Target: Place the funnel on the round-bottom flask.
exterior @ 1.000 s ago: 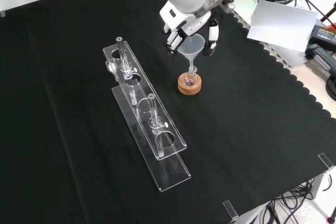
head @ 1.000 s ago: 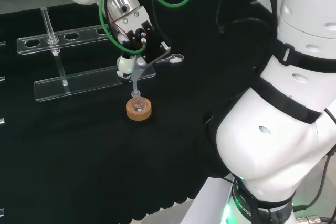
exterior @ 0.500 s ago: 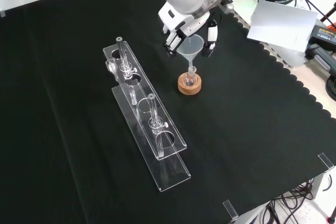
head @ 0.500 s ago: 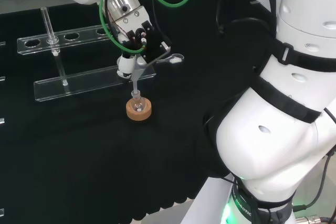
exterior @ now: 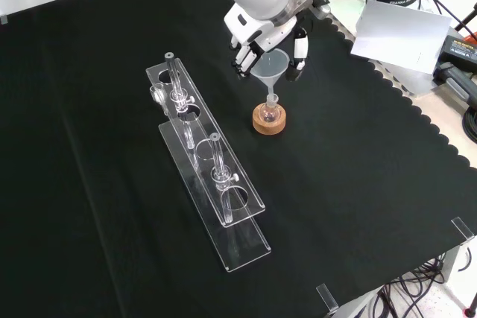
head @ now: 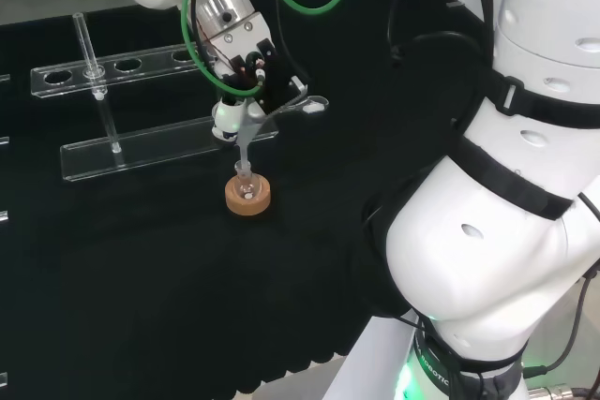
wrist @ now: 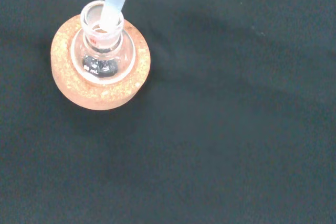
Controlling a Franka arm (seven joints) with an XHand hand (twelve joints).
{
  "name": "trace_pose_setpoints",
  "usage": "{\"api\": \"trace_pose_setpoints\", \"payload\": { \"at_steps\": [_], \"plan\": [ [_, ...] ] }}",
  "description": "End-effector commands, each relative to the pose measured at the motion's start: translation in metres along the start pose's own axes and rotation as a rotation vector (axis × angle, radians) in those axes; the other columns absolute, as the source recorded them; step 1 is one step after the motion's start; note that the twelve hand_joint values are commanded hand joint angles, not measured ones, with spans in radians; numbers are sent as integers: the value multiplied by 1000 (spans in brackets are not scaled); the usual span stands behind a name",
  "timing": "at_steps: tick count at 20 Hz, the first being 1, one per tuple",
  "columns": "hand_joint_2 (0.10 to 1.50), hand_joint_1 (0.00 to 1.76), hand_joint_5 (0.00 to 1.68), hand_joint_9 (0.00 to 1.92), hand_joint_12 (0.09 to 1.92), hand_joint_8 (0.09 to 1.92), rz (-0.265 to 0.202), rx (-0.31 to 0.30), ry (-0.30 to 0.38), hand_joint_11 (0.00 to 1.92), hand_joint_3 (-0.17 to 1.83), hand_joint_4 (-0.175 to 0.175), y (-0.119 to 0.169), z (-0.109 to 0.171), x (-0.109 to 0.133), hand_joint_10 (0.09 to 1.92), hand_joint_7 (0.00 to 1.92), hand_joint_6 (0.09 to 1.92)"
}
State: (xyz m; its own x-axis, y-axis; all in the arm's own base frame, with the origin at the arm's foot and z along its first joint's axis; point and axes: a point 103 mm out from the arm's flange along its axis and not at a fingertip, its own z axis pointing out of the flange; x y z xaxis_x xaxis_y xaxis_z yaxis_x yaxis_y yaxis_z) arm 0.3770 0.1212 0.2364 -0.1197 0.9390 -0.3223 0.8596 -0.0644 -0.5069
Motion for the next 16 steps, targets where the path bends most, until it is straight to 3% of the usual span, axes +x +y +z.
{"api": "trace_pose_setpoints", "payload": {
  "at_steps": [1, 16],
  "plan": [
    [836, 779, 738, 1200, 1126, 706, -14, 0, 9, 759, 516, -35, 5, 12, 0, 382, 776, 699],
    [836, 790, 741, 1192, 1124, 707, -1, -16, 4, 761, 519, -35, 9, 16, 2, 383, 772, 700]
  ]
}}
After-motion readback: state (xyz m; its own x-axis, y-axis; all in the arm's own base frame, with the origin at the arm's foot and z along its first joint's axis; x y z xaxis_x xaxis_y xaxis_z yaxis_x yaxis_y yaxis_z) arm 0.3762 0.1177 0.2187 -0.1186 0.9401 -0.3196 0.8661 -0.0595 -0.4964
